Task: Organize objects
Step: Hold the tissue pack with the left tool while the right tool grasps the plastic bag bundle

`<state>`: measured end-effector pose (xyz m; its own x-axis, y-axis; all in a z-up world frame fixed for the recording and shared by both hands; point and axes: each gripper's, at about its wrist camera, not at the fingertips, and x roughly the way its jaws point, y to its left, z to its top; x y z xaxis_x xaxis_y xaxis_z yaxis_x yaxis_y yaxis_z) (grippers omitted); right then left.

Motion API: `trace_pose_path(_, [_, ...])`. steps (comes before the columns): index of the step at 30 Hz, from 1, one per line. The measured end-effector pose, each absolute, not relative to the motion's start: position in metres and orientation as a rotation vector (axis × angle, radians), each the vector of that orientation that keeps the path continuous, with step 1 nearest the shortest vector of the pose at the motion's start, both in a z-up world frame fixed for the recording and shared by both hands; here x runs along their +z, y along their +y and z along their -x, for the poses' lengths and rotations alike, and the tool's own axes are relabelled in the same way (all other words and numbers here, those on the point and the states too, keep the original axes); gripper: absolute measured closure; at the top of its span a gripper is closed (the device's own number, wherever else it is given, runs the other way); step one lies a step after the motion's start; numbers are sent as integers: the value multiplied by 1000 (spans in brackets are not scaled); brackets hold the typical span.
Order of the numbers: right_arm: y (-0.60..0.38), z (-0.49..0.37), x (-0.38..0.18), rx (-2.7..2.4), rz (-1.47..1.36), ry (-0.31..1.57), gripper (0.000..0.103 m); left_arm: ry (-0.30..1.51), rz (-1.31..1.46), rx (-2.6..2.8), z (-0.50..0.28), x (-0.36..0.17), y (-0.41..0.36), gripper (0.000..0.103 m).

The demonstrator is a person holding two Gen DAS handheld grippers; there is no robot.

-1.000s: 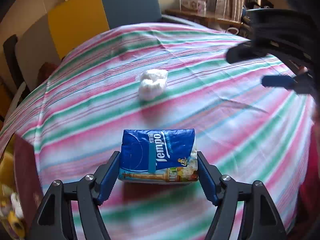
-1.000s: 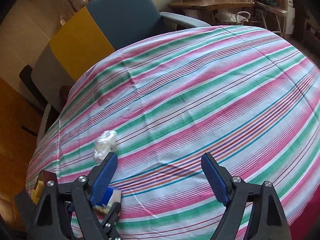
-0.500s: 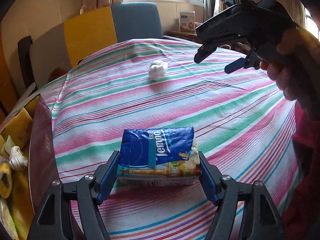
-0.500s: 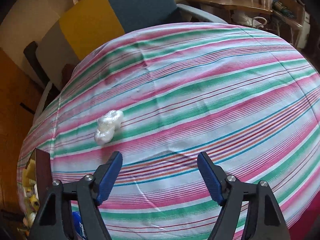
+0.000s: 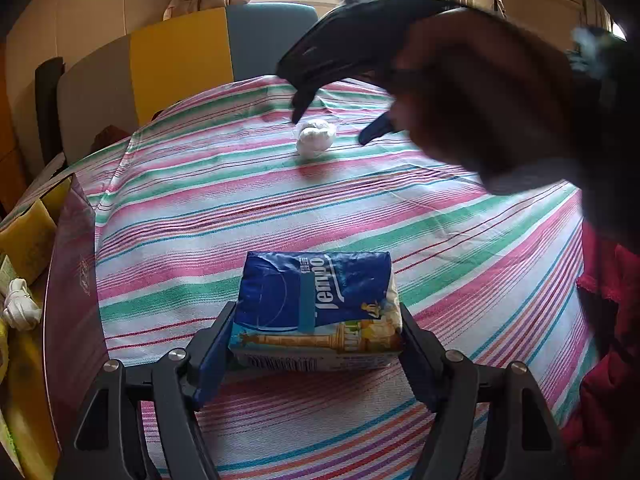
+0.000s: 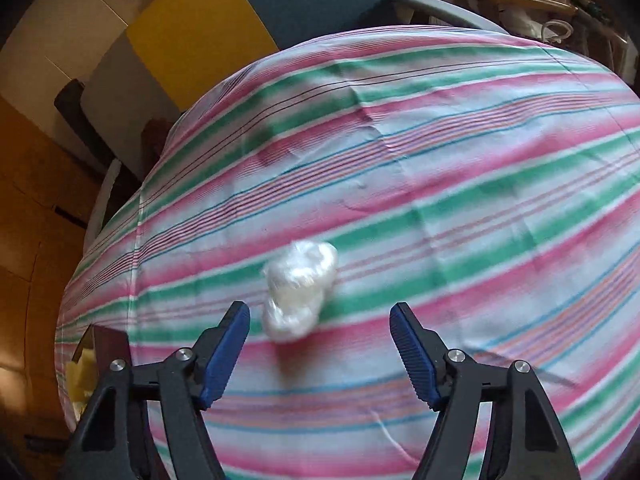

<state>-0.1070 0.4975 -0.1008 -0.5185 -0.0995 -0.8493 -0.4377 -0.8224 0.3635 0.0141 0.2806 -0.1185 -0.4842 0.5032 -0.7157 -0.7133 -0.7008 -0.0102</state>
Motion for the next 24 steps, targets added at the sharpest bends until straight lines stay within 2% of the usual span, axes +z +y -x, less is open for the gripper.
trace_pose_path(2, [492, 125, -112, 2423, 1470, 801, 33, 372, 929, 2190, -13, -119, 280, 28])
trace_pose_path(4, [486, 136, -122, 2401, 1515, 723, 50, 367, 928, 2189, -12, -119, 280, 28])
trace_pose_path(5, [482, 138, -121, 2416, 1504, 640, 71, 366, 929, 2188, -12, -119, 281, 28])
trace_pose_path(12, [454, 92, -121, 2515, 1710, 308, 72, 366, 929, 2190, -12, -120, 282, 28])
trace_pose_path(17, [442, 53, -123, 2544, 1765, 244, 72, 376, 930, 2205, -14, -119, 283, 28])
trace_pose_path(24, [440, 56, -126, 2549, 1703, 199, 72, 367, 954, 2218, -15, -107, 279, 29])
